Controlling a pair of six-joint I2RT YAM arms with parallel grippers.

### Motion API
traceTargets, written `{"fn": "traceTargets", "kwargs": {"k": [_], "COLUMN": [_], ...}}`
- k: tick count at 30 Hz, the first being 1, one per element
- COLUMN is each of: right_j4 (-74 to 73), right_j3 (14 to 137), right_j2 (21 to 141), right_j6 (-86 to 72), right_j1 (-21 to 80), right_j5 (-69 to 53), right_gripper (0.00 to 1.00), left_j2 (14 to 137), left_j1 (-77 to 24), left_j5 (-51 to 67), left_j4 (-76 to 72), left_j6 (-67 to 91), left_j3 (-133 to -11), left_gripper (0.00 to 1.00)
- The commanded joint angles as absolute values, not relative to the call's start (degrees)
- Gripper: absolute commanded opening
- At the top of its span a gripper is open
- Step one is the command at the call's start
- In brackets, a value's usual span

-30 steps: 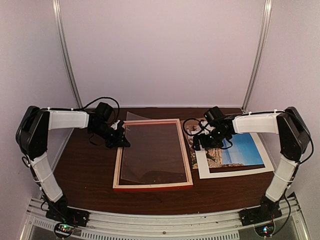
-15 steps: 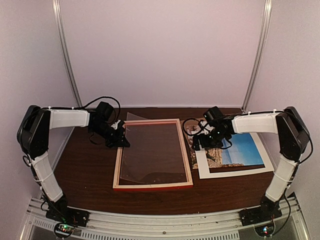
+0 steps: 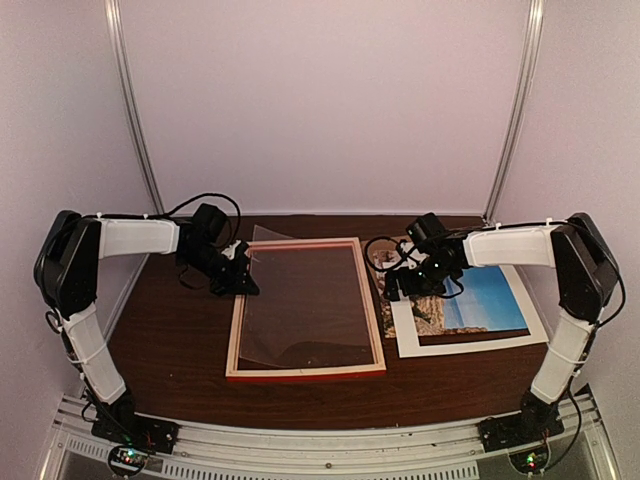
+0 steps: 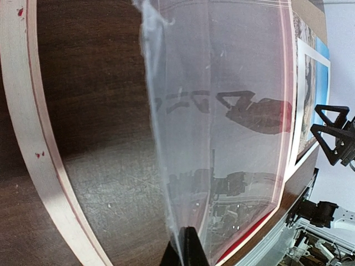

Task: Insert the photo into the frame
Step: Place the glass panel in the frame body.

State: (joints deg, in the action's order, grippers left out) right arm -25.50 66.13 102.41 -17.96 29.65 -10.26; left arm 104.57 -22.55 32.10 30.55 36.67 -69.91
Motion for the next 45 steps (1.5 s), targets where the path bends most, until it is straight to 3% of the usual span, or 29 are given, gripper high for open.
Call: {"fn": "traceTargets", "kwargs": {"k": [1, 45], "right_j4": [-25.8, -26.1], "right_j3": [67.2, 67.9], "right_j2": [102.7, 103.5], "right_j6": [-17.8, -17.8], "right_j1": [30.0, 30.4], "right_j5": [-9.4, -9.3], "right_gripper": [1.0, 1.0], "left_j2": [105.3, 102.9], "left_j1": [-22.0, -21.9], "left_j5": [30.9, 29.8], "left_j4": [31.4, 30.7], "left_j6": [35.2, 35.8], "left_j3": [-70.3, -67.4], "left_gripper": [0.0, 0.0]}}
